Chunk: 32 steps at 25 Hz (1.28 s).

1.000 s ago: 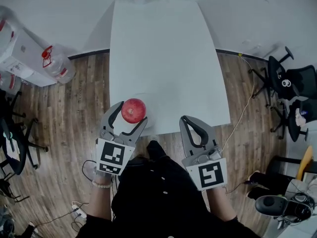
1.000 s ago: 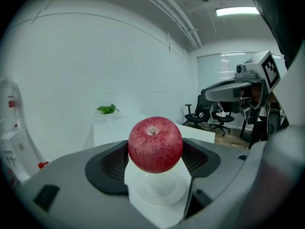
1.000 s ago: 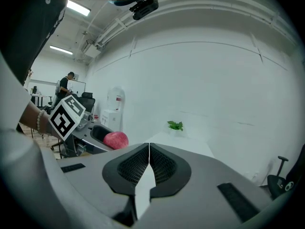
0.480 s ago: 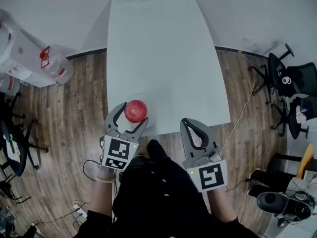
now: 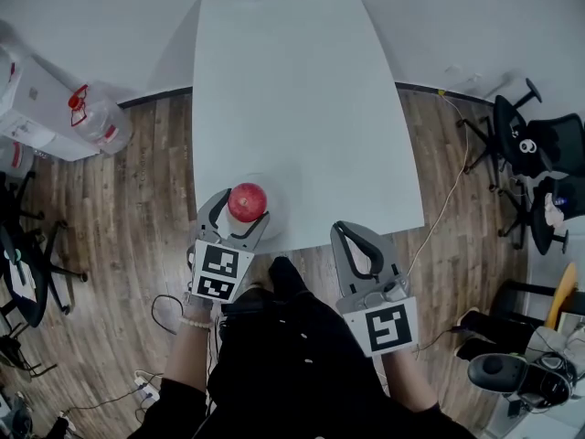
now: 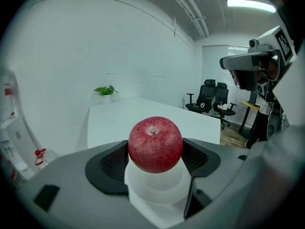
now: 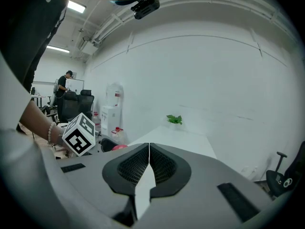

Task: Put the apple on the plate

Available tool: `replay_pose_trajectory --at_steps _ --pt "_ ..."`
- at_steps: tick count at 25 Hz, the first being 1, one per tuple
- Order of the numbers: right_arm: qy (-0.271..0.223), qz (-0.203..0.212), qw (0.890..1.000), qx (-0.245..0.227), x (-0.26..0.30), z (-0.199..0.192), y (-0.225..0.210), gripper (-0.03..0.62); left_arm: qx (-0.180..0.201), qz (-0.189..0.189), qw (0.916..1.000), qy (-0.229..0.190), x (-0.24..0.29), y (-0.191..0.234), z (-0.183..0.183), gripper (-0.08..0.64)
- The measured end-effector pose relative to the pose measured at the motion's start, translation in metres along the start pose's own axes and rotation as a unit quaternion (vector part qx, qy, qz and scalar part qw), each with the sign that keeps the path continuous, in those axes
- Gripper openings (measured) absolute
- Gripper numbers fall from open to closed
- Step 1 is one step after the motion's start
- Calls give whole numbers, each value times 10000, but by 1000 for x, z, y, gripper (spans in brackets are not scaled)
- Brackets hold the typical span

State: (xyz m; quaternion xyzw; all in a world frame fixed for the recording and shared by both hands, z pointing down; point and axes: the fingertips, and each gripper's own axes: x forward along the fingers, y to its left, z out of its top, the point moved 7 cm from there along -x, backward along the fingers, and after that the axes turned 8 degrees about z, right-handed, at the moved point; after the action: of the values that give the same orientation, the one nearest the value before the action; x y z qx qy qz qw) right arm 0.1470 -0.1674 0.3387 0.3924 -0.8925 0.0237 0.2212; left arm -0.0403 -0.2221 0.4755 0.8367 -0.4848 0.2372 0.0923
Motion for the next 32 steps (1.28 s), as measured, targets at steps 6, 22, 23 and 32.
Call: replay_pose_trajectory --at_steps 6,22,23,32 --pt "111 -6 9999 27 2 -4 -2 41 197 -140 9990 365 16 -9 -24 354" --pt "293 81 9995 107 5 -12 -9 41 604 -259 9957 645 47 -23 -41 354" --pt "294 90 9995 107 5 -13 -9 41 637 -257 9955 654 49 -23 -42 354" --pt "304 110 9994 138 5 -16 -8 41 985 -154 9928 658 55 -28 -51 354"
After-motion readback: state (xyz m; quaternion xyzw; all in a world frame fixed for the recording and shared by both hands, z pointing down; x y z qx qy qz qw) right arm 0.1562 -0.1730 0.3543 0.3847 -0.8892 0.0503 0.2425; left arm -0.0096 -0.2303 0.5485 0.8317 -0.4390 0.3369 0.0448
